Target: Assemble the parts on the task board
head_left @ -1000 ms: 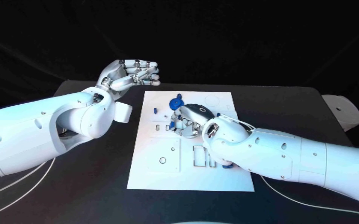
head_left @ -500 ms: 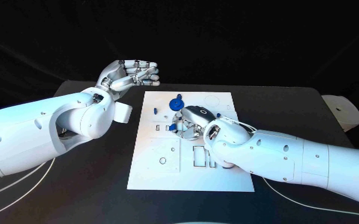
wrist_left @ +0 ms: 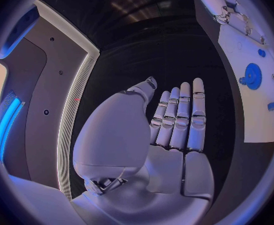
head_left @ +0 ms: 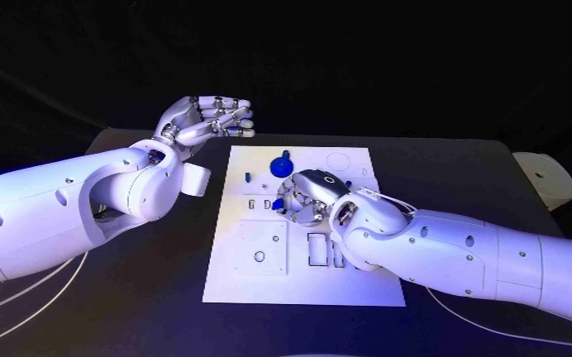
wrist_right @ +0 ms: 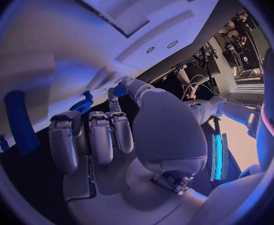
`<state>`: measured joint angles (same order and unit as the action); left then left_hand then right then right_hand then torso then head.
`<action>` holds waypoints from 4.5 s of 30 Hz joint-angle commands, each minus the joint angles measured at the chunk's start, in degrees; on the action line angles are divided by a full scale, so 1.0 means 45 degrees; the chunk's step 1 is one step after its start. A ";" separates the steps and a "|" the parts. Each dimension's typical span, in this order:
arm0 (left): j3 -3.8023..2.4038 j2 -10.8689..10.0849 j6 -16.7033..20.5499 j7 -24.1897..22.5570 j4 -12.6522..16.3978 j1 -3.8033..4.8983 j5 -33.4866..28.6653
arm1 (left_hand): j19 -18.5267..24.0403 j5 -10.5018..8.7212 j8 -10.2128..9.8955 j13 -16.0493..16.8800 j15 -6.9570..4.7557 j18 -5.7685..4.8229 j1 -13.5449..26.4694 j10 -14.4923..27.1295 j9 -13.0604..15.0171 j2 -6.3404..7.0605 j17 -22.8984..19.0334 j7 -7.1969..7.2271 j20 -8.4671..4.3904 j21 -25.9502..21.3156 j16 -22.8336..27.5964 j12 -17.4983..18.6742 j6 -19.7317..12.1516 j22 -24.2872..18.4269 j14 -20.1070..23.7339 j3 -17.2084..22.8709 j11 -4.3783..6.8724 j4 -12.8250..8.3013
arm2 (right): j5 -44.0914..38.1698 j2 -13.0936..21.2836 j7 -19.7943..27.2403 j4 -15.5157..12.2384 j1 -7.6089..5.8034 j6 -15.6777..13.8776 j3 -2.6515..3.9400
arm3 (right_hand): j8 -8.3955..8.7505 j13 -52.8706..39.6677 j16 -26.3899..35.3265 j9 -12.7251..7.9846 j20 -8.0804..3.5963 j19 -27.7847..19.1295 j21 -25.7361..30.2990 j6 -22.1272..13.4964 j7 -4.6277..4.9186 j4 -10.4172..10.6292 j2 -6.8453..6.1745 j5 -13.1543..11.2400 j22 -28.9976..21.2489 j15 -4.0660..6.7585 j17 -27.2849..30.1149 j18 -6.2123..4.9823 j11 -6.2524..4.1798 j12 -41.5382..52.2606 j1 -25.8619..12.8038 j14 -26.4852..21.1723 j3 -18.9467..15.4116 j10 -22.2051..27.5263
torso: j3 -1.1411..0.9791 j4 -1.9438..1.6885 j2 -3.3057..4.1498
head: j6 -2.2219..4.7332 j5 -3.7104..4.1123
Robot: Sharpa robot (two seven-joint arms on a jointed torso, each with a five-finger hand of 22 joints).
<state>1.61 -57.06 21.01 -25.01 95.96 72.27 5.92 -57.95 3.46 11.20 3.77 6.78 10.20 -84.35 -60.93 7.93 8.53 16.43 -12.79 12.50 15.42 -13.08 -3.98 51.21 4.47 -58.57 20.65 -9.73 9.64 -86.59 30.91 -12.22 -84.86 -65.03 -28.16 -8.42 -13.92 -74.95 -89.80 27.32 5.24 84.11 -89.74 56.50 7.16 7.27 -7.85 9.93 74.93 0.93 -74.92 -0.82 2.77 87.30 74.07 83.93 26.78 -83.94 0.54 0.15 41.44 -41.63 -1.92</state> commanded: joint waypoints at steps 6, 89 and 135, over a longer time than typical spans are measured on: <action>-0.0008 -0.0007 -0.0219 -0.0012 -0.0002 0.0008 0.0044 | -0.0083 -0.0076 -0.0045 -0.0014 0.0071 0.0060 0.0104 0.0109 -0.0018 0.0039 0.0021 0.0024 0.0013 0.0030 0.0088 0.0060 -0.0080 -0.0011 0.0008 0.0075 -0.0004 0.0026 | -0.1365 0.0298 -0.1171 -0.0829 -0.0643 0.1360 0.0060 | -0.0083 -0.2838 -0.0043 0.0014 -0.0088 0.1308 -0.0058 0.0138 -0.0075 0.0058 0.0061 0.0031 0.3350 0.0109 -0.3352 0.0183 -0.0087 0.0042 -0.0093 0.1349 0.0001 -0.0864 | 0.0034 0.0018 -0.0049 | 0.0078 0.0050; -0.0008 0.0546 -0.0282 0.0154 -0.0916 0.0023 0.0159 | -0.0048 -0.0078 -0.0081 -0.0014 0.0085 0.0058 0.0133 0.0158 -0.0029 0.0076 0.0059 0.0050 0.0031 0.0002 0.0145 0.0064 -0.0118 -0.0034 0.0056 0.0091 -0.0003 0.0001 | -0.4507 -0.1264 -0.3115 -0.0170 -0.1506 0.5160 -0.0302 | -0.0162 -0.2791 -0.0043 0.0053 -0.0124 0.1308 -0.0058 0.0183 -0.0125 0.0098 0.0084 -0.0010 0.3350 0.0152 -0.3352 0.0183 -0.0129 -0.0015 -0.0158 0.1349 0.0018 -0.0821 | 0.0060 0.0012 -0.0038 | 0.0305 -0.0550; -0.0008 0.0529 -0.0286 0.0214 -0.0908 0.0029 0.0202 | -0.0040 -0.0078 -0.0086 -0.0012 0.0085 0.0060 0.0147 0.0161 -0.0029 0.0080 0.0074 0.0058 0.0036 -0.0006 0.0159 0.0060 -0.0119 -0.0039 0.0062 0.0096 0.0001 -0.0001 | -0.4630 -0.1405 -0.3162 -0.0141 -0.1510 0.5087 -0.0326 | -0.0117 -0.2638 -0.0015 0.0033 -0.0146 0.1308 -0.0058 -0.0030 -0.0066 0.0210 -0.0175 -0.0012 0.3350 0.0151 -0.3276 0.0183 -0.0091 -0.0200 -0.0423 0.1330 -0.0092 -0.0671 | 0.0067 0.0018 -0.0042 | 0.0287 -0.0603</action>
<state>1.61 -54.82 20.65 -23.76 91.81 72.33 6.48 -57.95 3.46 11.10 3.78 6.98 10.20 -84.13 -60.52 7.89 8.76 16.71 -12.57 12.50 15.42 -12.63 -3.98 50.99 4.34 -58.36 20.65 -9.73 9.64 -106.36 24.67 -26.17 -85.47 -71.85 -4.84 -9.87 -14.49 -74.94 -89.81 27.49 5.04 83.90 -89.74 56.85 6.80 7.88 -8.70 9.67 74.95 1.34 -74.91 -0.82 2.56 86.60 72.77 83.93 26.45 -84.15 0.82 0.23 41.24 -40.31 -4.63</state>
